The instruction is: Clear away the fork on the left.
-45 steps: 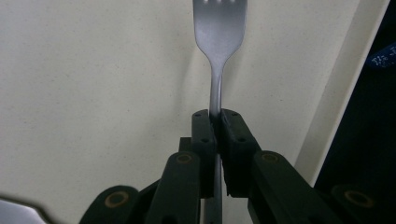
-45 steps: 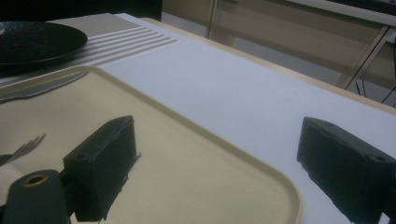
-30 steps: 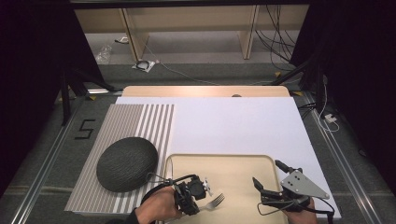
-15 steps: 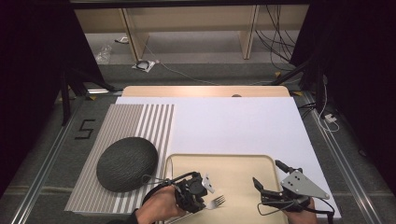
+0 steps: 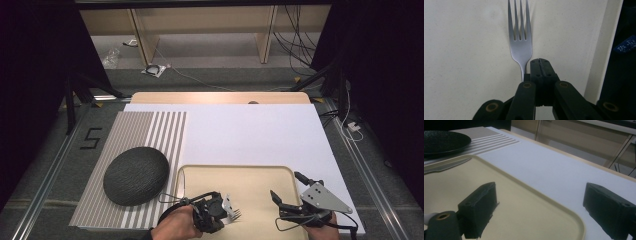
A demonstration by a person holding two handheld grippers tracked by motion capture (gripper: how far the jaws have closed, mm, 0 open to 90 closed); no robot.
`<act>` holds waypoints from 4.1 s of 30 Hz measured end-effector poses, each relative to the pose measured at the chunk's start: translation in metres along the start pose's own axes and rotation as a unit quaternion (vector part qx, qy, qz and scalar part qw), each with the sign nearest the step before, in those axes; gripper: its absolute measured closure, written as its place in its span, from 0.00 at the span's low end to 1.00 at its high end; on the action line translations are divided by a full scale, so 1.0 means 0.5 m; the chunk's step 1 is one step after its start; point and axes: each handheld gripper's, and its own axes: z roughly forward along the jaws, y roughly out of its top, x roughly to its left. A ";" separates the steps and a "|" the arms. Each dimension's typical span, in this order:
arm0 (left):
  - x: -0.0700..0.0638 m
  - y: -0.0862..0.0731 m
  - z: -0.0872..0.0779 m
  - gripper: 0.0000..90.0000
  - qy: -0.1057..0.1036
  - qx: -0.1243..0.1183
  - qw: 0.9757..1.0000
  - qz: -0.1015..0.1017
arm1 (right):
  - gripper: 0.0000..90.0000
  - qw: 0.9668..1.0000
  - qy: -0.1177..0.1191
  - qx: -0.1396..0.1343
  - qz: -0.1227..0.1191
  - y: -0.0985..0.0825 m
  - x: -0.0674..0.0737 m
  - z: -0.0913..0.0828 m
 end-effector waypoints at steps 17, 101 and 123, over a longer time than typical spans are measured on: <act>0.018 -0.010 0.012 0.99 0.007 0.000 1.000 -0.017 | 0.14 1.000 -0.001 0.005 -0.002 0.001 0.000 -0.001; 0.175 -0.142 -0.140 0.40 0.104 -0.133 0.966 -0.196 | 0.14 1.000 0.000 -0.001 -0.002 0.000 0.000 -0.002; 0.189 -0.209 -0.224 0.25 0.156 -0.242 0.923 -0.256 | 0.14 1.000 -0.001 0.003 -0.002 0.001 0.000 -0.003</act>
